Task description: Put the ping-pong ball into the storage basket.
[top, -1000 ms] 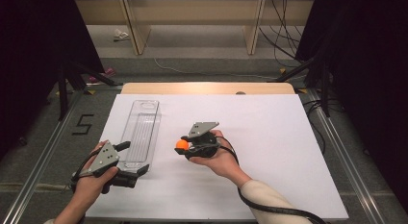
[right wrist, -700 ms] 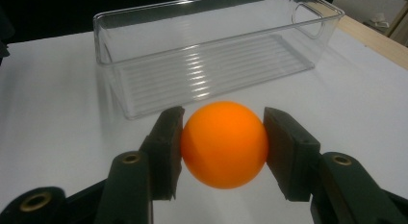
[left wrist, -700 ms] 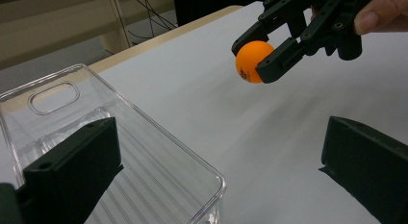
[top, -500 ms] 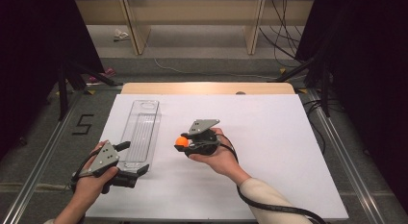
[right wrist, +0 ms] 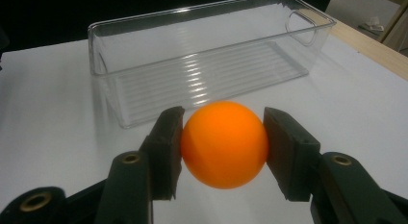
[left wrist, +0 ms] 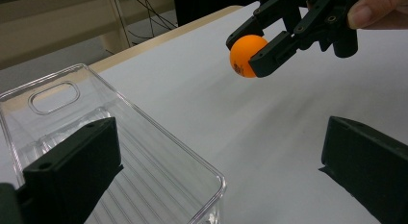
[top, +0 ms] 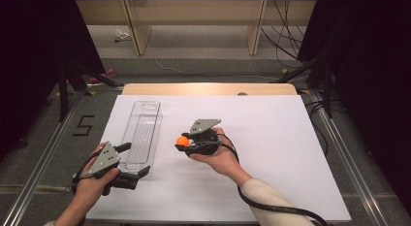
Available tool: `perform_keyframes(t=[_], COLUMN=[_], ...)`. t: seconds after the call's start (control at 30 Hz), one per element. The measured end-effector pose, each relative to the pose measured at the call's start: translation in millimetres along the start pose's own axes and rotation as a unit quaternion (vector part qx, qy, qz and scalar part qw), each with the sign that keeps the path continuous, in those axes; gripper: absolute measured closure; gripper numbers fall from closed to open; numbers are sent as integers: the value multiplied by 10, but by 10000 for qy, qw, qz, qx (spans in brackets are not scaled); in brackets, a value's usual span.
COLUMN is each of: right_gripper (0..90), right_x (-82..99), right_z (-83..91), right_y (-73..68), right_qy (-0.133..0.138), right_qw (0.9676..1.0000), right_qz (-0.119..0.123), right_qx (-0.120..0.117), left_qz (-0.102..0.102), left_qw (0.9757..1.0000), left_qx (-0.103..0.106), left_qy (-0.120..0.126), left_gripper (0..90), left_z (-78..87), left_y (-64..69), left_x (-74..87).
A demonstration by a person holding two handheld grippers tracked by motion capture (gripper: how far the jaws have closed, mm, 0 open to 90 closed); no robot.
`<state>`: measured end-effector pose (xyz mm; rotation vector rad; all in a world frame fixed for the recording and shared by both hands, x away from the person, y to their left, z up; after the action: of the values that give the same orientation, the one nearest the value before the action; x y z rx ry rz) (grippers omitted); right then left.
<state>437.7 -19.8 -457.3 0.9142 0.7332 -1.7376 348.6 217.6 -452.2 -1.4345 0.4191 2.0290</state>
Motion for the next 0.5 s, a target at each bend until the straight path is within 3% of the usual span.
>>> perform_keyframes(t=[0.5], right_gripper=[514], right_x=[-38], right_z=[-26], right_y=[26], right_qy=[43], right_qw=[10000], right_qz=[-5], right_qx=[23], left_qz=[-2], left_qw=[10000], left_qx=[3], left_qy=[1], left_gripper=[0], left_z=[0], left_y=[0], left_x=[0])
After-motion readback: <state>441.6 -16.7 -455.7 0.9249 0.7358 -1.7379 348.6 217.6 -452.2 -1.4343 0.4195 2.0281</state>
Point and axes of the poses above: each handheld gripper's, and its own axes: z roughly backward along the jaws, x roughly out of its underside, y roughly to its right, the point moved 4 cm from there along -z, roughly forward along the jaws, and after that the axes turned 6 degrees about -x, right-handed, at the moved point
